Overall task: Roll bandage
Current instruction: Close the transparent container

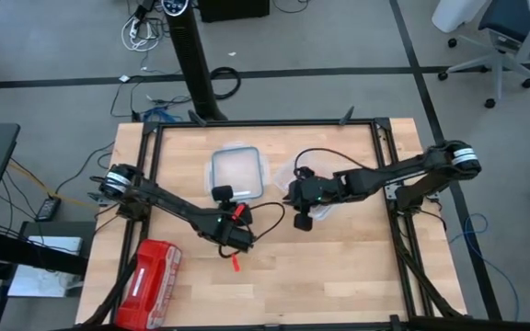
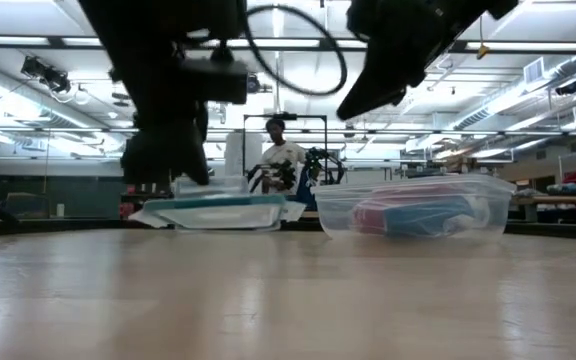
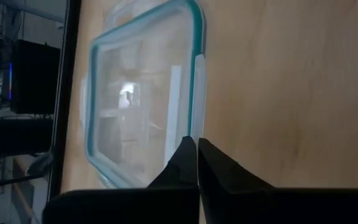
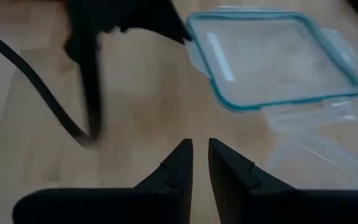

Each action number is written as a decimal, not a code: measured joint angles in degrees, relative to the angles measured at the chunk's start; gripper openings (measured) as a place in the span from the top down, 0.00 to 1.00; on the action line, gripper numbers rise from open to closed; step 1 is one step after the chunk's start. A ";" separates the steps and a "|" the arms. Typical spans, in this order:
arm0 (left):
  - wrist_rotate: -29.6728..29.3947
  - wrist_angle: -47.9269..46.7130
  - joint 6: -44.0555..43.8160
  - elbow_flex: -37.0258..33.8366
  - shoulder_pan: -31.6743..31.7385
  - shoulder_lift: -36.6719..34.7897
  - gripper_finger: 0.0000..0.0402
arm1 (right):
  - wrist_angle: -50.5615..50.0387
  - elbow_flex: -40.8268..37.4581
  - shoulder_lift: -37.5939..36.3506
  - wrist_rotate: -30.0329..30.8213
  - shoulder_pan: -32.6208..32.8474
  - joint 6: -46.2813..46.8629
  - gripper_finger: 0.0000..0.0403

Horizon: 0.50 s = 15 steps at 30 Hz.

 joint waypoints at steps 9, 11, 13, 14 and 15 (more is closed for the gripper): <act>0.73 -2.03 1.38 4.10 0.32 -0.89 1.00 | -8.99 0.00 -7.97 0.31 0.11 0.73 0.88; 1.08 -2.47 1.60 5.28 0.29 -0.97 1.00 | -10.83 0.00 -8.85 0.35 0.28 1.58 0.88; 1.23 -3.39 1.92 6.80 0.39 -1.43 1.00 | -12.68 0.00 -9.64 0.79 0.35 1.15 0.88; 1.23 -3.45 2.34 7.66 0.47 -1.72 1.00 | -13.29 0.00 -9.90 1.13 0.37 0.80 0.88; 1.21 -2.94 3.12 8.41 0.50 -2.34 1.00 | -13.66 0.00 -10.21 1.20 0.37 0.31 0.88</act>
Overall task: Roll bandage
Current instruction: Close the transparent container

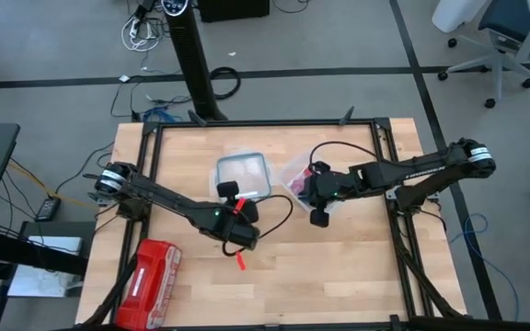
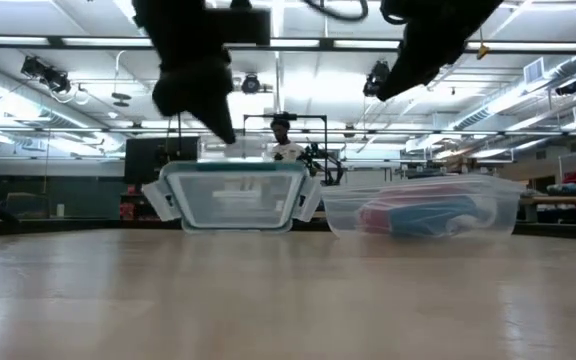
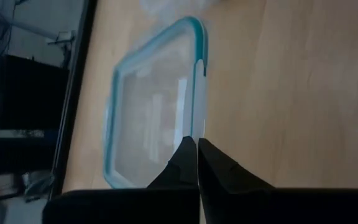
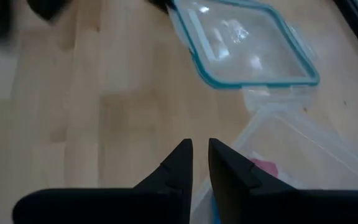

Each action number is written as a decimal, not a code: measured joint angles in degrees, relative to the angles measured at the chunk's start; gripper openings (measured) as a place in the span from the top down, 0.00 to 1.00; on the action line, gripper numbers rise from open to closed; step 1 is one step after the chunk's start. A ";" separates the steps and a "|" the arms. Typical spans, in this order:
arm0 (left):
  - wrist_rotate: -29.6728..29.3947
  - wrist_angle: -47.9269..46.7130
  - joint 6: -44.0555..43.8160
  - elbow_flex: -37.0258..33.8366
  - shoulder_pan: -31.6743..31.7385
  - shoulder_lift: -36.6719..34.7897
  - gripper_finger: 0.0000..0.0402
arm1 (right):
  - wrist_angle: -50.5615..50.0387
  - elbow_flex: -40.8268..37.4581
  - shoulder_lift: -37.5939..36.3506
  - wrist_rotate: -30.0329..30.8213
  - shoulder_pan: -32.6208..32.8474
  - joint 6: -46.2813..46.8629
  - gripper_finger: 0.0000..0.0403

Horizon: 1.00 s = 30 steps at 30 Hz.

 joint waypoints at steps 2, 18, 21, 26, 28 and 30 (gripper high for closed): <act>-0.04 0.20 1.25 1.20 0.47 -0.51 1.00 | -2.28 0.00 -0.80 0.06 0.00 -0.63 0.88; 0.05 -0.89 8.20 9.54 8.22 -1.20 1.00 | -16.34 -1.32 -5.72 5.68 -0.87 4.61 0.88; -0.44 -0.58 9.41 10.24 9.57 -1.19 1.00 | -14.31 -4.00 -4.67 4.41 -3.08 4.70 0.89; -1.66 1.33 12.37 10.80 11.70 -1.20 1.00 | -12.78 -6.26 -1.02 -2.13 -6.97 5.30 0.93; -1.70 2.13 13.50 10.79 12.51 -1.19 1.00 | -12.34 -6.29 0.77 -4.63 -7.53 5.10 0.94; -1.95 3.26 14.51 10.79 13.14 -1.18 1.00 | -11.29 -6.33 2.89 -6.95 -7.65 4.50 0.95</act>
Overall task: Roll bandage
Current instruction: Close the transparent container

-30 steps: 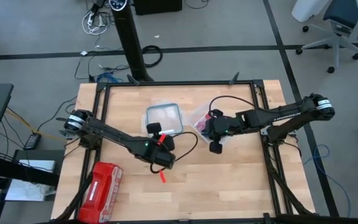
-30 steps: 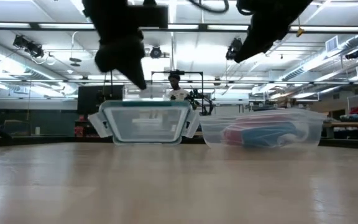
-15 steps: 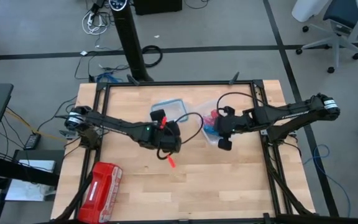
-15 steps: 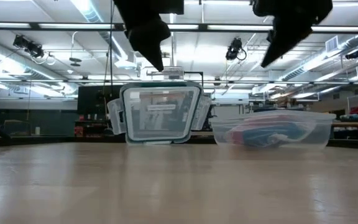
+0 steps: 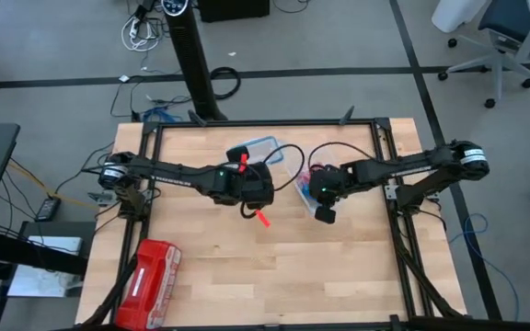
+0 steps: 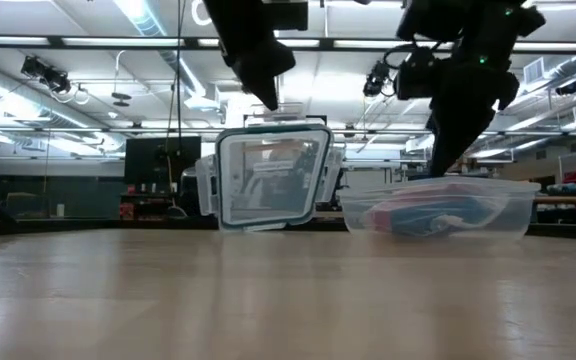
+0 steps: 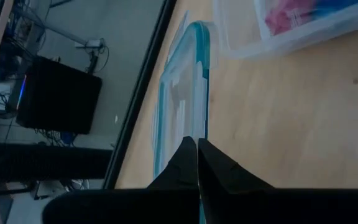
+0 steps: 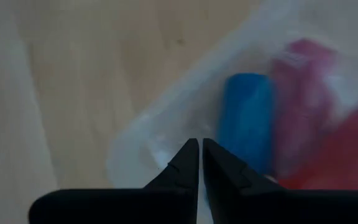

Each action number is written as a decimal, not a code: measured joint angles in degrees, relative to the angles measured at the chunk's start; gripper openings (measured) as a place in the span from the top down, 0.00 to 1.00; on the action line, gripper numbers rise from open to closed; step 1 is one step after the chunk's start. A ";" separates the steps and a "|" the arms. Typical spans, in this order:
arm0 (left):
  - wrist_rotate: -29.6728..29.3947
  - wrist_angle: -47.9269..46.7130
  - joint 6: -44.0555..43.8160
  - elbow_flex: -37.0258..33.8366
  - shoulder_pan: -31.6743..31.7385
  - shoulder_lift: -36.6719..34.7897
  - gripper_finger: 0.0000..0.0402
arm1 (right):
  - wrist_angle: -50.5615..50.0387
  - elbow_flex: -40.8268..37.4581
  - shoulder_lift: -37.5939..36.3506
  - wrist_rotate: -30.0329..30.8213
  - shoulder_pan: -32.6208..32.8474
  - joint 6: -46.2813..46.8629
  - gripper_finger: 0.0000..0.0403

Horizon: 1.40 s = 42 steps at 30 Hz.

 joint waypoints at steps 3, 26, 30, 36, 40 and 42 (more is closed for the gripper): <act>-0.11 2.49 2.36 0.00 0.66 -0.01 1.00 | 3.28 -0.01 3.48 -3.18 0.48 -1.42 0.96; 5.80 15.83 12.67 -0.04 0.98 0.00 1.00 | -1.06 15.67 8.67 -0.36 5.17 -0.97 0.97; 5.82 19.29 16.17 -0.07 0.88 0.00 1.00 | -8.69 14.94 2.21 9.04 6.00 5.12 0.97; 5.95 24.07 21.21 -0.07 -0.35 0.00 1.00 | -8.99 8.55 -8.47 22.40 9.19 5.76 0.96; 5.92 25.37 23.67 -0.11 -1.23 0.00 1.00 | -8.95 1.55 -14.75 22.37 8.71 12.09 0.92; 5.86 26.27 25.14 -0.11 -1.52 0.00 1.00 | -7.42 -2.07 -17.31 21.52 8.75 15.03 0.89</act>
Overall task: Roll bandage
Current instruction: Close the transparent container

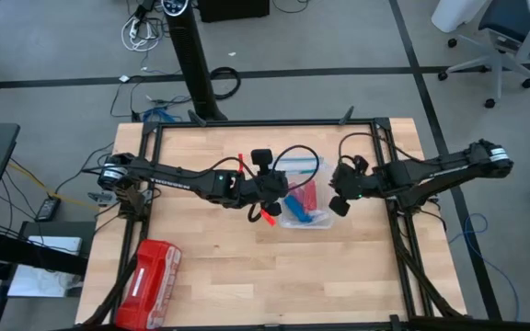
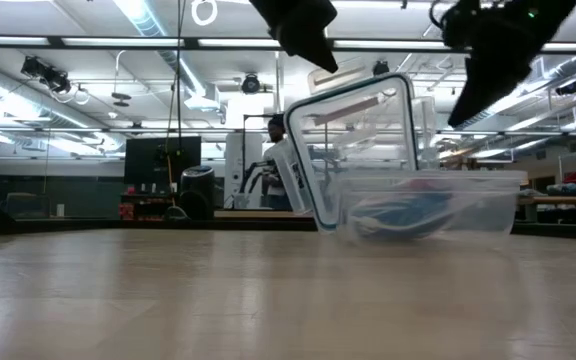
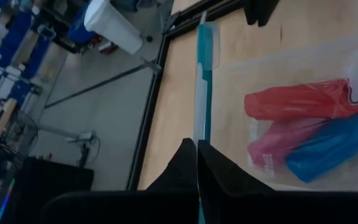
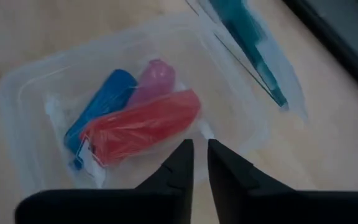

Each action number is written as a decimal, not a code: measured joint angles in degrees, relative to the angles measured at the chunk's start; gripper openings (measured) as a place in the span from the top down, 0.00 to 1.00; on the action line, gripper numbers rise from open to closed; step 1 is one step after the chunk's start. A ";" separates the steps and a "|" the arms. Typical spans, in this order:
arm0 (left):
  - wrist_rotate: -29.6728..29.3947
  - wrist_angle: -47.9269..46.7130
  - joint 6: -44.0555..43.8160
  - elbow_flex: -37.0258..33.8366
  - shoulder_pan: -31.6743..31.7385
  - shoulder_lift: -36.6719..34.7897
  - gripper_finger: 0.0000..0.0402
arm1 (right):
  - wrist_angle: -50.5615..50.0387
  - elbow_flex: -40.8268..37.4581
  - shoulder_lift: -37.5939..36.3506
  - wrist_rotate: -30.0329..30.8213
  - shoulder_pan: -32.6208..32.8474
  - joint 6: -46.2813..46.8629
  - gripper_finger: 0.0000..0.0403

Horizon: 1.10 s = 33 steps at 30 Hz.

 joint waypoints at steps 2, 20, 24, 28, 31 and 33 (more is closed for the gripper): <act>-0.12 1.04 1.23 0.00 -0.29 0.00 1.00 | 2.23 -3.65 -1.99 0.25 0.16 2.86 0.86; -0.26 2.16 4.71 0.00 -1.60 0.00 1.00 | 16.38 -21.13 -7.89 4.82 -3.41 2.13 0.74; 0.03 2.16 5.46 0.00 -2.62 0.02 1.00 | 17.78 -21.13 -8.25 3.26 -3.77 1.66 0.74; 0.41 2.24 5.50 0.00 -3.42 0.02 1.00 | 18.14 -21.13 -9.46 -4.27 -3.75 1.68 0.74; 1.93 1.99 5.48 0.00 -4.16 0.02 1.00 | 19.01 -21.13 -10.20 -10.48 -2.98 2.49 0.74; 2.51 1.94 5.46 0.00 -4.71 0.02 1.00 | 20.96 -21.13 -10.40 -12.57 -1.58 2.00 0.75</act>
